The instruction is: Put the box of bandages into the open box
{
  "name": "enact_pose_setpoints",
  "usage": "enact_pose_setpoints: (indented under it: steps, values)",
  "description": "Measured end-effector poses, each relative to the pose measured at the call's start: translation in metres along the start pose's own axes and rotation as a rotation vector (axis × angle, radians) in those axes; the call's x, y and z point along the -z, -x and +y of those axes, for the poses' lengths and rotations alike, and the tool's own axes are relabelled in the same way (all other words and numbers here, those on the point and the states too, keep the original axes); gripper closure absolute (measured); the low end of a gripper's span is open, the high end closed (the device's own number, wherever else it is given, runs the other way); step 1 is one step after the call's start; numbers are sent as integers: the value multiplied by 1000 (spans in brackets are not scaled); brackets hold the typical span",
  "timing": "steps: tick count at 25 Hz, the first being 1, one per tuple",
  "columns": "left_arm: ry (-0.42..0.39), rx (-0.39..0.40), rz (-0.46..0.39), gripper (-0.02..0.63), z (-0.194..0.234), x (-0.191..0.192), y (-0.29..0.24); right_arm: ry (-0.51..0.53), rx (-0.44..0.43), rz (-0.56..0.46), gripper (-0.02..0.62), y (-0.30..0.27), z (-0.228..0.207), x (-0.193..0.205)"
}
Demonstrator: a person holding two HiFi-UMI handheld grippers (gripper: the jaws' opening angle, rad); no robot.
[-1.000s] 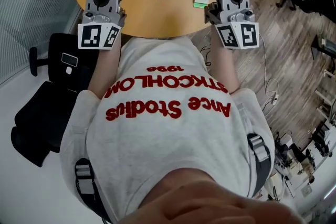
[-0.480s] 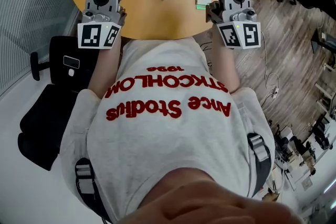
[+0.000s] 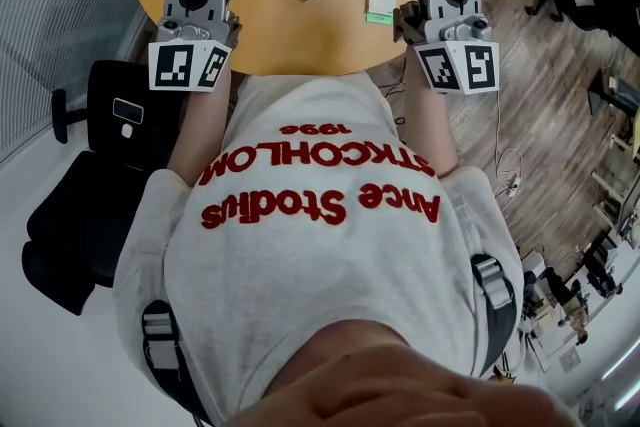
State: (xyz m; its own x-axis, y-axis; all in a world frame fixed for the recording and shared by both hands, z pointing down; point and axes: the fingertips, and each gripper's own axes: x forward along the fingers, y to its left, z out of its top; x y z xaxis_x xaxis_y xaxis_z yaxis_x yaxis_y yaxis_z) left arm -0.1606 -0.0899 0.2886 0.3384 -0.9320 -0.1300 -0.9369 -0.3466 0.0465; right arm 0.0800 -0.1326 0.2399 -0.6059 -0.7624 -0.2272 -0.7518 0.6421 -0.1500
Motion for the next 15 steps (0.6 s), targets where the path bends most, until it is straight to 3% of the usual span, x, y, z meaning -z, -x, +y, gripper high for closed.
enact_pose_setpoints:
  steps: [4, 10, 15]
  values:
    - [30, 2, -9, 600, -1, -1, -3, 3, -16, -10, 589, 0, 4, 0]
    - [-1, 21, -8, 600, -7, 1, -14, 6, -9, -5, 588, 2, -5, 4]
    - [20, 36, 9, 600, -10, 12, -25, -4, -5, 10, 589, 4, -11, 8]
